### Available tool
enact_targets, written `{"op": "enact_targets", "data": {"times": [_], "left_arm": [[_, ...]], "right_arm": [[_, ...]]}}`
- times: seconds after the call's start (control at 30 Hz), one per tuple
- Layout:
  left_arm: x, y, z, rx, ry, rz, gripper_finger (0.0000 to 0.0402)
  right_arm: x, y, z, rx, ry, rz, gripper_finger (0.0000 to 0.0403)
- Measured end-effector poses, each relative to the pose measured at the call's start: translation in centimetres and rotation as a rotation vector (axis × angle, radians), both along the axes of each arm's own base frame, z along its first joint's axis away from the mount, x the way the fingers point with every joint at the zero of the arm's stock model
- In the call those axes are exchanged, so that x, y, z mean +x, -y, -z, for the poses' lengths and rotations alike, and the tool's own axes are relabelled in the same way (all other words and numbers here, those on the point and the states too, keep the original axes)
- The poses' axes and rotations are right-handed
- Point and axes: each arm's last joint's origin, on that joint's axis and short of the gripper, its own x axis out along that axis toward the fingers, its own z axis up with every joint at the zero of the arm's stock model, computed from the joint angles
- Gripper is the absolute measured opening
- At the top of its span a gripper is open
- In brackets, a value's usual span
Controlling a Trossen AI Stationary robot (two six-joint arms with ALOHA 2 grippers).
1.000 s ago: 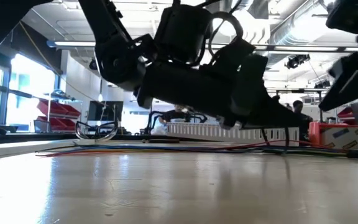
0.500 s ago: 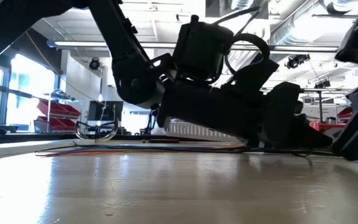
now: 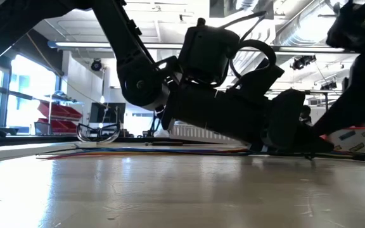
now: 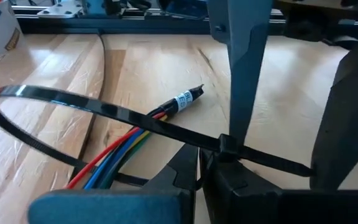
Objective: Ziptie cables
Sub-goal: Wrap the bottom black zip tie on the cable wires
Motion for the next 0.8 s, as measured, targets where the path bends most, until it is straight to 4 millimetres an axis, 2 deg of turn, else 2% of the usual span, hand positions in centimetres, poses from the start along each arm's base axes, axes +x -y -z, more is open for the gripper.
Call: {"op": "enact_targets", "data": {"times": [0.33,0.5,0.67,0.8], "left_arm": [[-0.3,1.1,0.2,0.055,-0.010,-0.003,0.0000],[-0.4,1.8,0.2,0.073,-0.013,-0.011,0.0000],[-0.5,2.2,0.3,0.104,-0.013,-0.017,0.0000],[-0.6,2.5,0.2,0.135,-0.002,-0.010,0.0000]], "right_arm": [[0.5,0.9,0.1,0.007,-0.005,0.053,0.0122],[0.5,0.9,0.1,0.011,-0.011,0.052,0.0082],[0.1,0.6,0.2,0.020,-0.053,0.026,0.0014],[-0.9,0.3,0.3,0.035,-0.076,0.041,0.0016]]}}
